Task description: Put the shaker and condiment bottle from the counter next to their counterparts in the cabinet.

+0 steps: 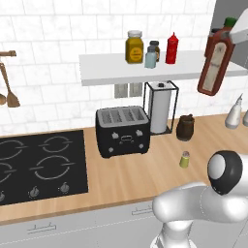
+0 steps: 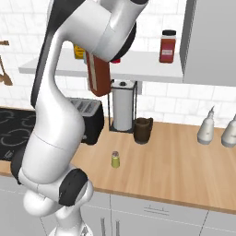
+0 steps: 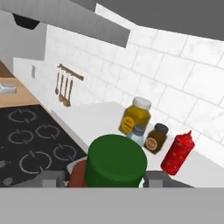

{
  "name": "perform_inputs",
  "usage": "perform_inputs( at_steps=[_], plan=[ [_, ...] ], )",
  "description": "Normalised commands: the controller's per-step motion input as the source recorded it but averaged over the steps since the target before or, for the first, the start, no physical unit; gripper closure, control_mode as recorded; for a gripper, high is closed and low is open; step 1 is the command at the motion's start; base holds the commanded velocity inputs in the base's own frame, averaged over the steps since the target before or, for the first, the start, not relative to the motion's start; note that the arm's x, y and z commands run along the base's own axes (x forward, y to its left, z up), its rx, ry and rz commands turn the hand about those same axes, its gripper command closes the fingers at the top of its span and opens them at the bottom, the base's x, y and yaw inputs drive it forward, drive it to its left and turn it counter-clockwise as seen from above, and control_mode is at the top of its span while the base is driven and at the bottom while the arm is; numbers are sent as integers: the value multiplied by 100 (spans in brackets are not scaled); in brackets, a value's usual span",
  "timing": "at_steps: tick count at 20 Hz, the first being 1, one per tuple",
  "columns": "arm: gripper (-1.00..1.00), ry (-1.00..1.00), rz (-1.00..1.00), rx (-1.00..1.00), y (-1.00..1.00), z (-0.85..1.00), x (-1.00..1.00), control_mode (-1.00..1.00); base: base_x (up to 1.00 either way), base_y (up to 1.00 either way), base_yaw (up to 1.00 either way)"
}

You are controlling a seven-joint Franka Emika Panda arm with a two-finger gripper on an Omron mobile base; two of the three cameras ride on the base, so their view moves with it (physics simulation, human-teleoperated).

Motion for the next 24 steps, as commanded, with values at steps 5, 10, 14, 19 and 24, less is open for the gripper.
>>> perform_inputs(
  at_steps=[5, 10, 14, 19, 24],
  plan=[
    [100, -12, -9, -14, 0, 0, 1, -100, 0, 0, 0],
    [100, -2, -5, -1, -1, -1, 0, -100, 0, 0, 0],
    [100, 0, -10, 6, 0, 4, 15, -100, 0, 0, 0],
    [100, 0, -14, 11, 0, 10, 39, -100, 0, 0, 0],
    [100, 1, -14, 13, -9, 0, 32, -100, 0, 0, 0]
  ],
)
